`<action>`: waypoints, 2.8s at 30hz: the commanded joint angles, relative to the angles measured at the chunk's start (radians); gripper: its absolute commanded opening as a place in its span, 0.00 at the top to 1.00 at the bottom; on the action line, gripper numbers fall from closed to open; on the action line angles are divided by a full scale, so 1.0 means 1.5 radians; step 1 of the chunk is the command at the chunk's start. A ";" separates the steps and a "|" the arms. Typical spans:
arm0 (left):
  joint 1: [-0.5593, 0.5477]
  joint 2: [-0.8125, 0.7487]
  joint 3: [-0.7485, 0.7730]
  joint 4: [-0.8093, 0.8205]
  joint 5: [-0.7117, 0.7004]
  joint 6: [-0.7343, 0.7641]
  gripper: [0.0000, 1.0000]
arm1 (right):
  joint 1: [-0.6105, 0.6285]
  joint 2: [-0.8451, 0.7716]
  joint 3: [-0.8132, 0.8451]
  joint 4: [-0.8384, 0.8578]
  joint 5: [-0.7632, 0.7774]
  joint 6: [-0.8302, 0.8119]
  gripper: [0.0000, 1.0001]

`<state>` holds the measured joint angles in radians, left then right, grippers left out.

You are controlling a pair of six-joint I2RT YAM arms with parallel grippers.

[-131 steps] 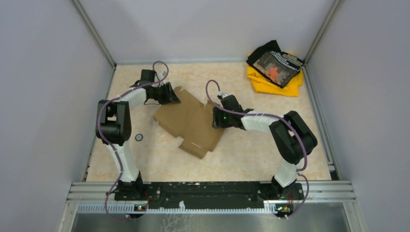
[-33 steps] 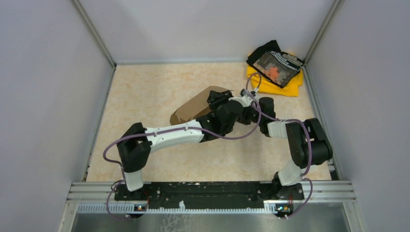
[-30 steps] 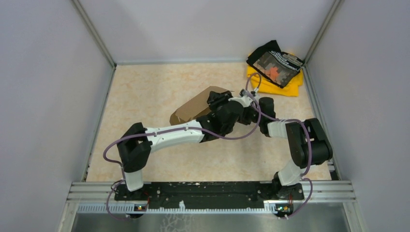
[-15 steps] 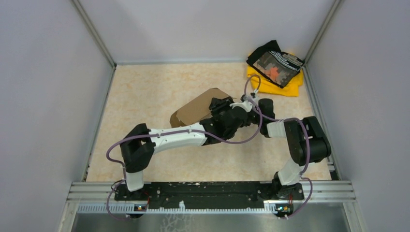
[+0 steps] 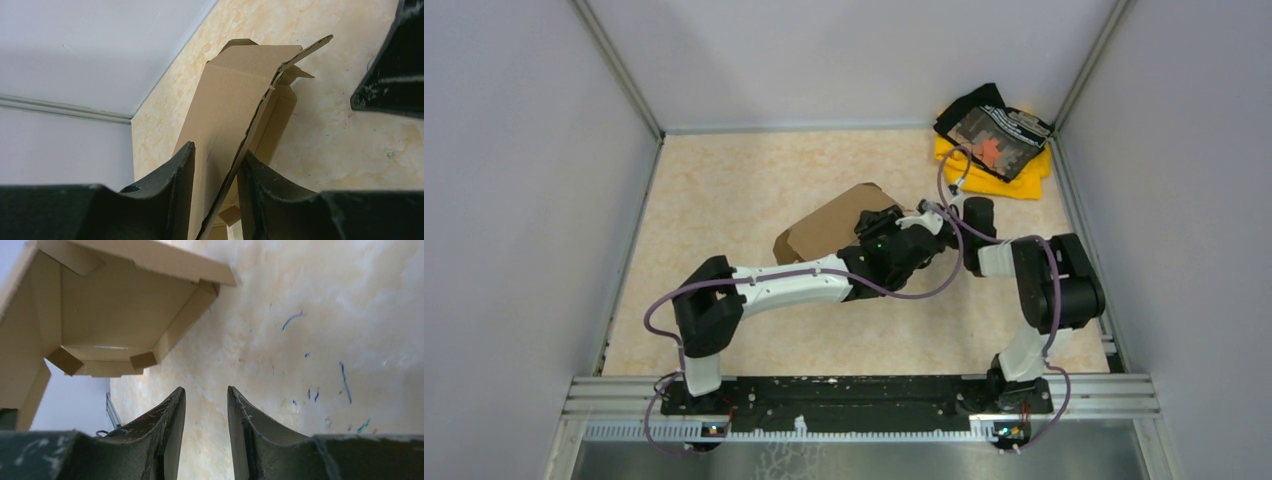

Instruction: Fold the paper box

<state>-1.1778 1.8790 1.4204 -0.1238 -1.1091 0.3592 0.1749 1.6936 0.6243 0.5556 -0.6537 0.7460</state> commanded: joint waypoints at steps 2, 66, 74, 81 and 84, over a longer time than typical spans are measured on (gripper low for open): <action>-0.004 -0.019 -0.008 -0.022 0.014 -0.030 0.95 | -0.034 0.014 0.039 0.095 -0.044 0.044 0.64; 0.007 -0.068 0.040 -0.170 0.141 -0.134 0.92 | -0.037 0.345 0.210 0.562 -0.155 0.408 0.77; 0.009 -0.067 0.048 -0.191 0.164 -0.156 0.91 | -0.036 0.359 0.230 0.542 -0.158 0.397 0.77; 0.010 -0.066 0.056 -0.206 0.177 -0.164 0.91 | -0.030 0.371 0.232 0.526 -0.159 0.380 0.78; 0.011 -0.065 0.055 -0.209 0.186 -0.168 0.91 | -0.022 0.374 0.231 0.528 -0.162 0.376 0.78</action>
<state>-1.1690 1.8118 1.4780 -0.4137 -0.8768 0.1402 0.1234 2.2356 0.9443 1.3136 -0.8883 1.3426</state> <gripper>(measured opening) 0.409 0.226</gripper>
